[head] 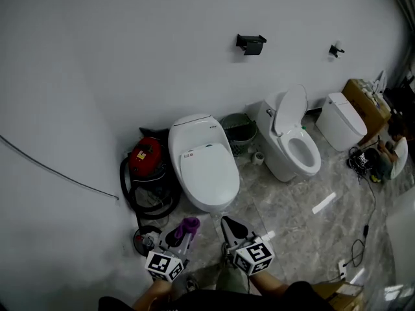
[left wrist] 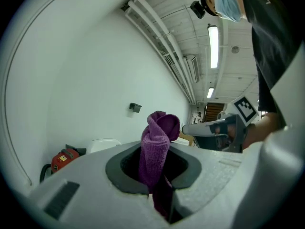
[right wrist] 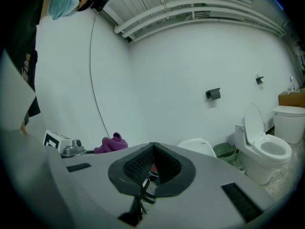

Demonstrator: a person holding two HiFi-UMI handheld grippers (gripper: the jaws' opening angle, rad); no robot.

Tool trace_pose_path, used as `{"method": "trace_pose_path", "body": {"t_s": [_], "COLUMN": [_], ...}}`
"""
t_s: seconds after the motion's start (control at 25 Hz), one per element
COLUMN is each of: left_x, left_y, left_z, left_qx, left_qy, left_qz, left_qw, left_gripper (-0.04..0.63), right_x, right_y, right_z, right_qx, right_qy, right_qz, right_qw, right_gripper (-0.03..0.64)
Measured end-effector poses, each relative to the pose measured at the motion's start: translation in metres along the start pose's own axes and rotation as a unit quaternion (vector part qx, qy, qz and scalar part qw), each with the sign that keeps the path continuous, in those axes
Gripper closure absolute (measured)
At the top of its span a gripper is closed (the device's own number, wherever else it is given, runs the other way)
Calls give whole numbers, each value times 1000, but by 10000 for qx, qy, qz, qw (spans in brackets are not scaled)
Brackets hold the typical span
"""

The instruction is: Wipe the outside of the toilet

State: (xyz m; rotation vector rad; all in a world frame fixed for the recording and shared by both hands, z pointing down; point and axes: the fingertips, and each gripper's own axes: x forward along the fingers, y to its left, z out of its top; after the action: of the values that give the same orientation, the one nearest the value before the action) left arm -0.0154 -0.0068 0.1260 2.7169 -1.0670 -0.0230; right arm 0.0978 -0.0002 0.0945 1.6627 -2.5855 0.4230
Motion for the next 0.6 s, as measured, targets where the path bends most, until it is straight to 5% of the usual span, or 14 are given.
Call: {"method": "trace_pose_path", "body": {"t_s": [0.6], "left_x": [-77], "left_y": [-31], "left_z": [48], "left_qx": [421], "left_qy": [8], "left_qz": [-148], "left_qw": [9990], "left_gripper": [538], "right_x": [-53], "right_y": [64], "right_z": [27], "right_qx": [-107], "right_qy": [-514], "right_qz": [-271], "right_qw": [9983], "right_gripper": [618]}}
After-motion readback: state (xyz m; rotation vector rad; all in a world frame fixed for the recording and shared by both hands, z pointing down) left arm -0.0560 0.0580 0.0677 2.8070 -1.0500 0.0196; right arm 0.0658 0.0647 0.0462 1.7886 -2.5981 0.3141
